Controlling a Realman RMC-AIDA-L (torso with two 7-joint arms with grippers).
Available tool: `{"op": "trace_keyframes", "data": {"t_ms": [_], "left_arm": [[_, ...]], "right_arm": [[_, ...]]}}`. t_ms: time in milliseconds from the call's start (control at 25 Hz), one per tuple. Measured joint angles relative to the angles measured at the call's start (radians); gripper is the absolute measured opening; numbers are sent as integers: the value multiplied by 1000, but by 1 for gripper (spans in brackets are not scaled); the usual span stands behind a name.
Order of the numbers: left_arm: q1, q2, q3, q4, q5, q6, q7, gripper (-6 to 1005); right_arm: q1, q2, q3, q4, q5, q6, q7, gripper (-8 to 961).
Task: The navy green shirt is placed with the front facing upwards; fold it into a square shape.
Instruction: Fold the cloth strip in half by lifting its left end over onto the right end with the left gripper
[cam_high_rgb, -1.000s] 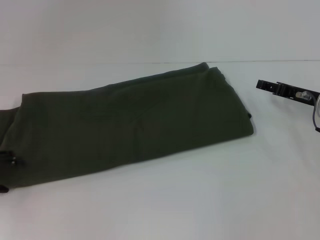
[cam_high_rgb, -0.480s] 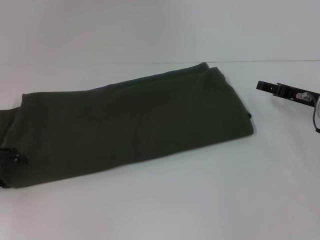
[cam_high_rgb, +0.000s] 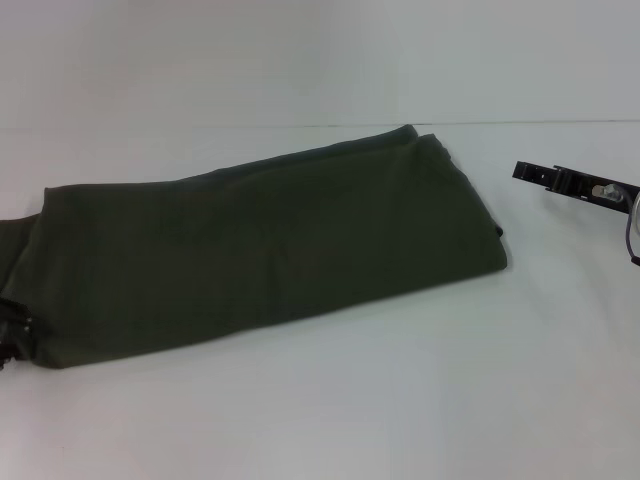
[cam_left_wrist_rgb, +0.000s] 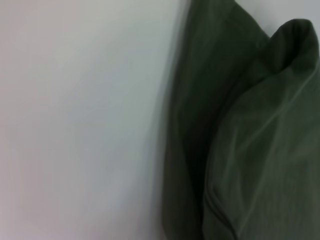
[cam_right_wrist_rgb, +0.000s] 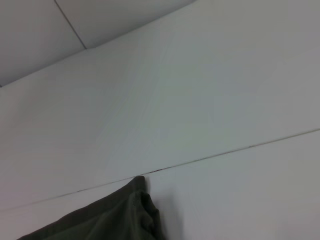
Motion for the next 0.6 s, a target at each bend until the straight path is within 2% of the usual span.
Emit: {"op": "trace_keyframes", "data": {"t_ms": [240, 440, 600], "left_arm": [[-4, -1, 7, 0, -12, -5, 27, 419], [-3, -1, -1, 0, -37, -6, 40, 245], [-1, -1, 2, -1, -42, -8, 42, 163]], "right_arm": [[0, 2, 0, -7, 0, -2, 0, 773], [-1, 3, 0, -8, 0, -4, 0, 772], [-2, 4, 0, -10, 0, -5, 0, 772]]}}
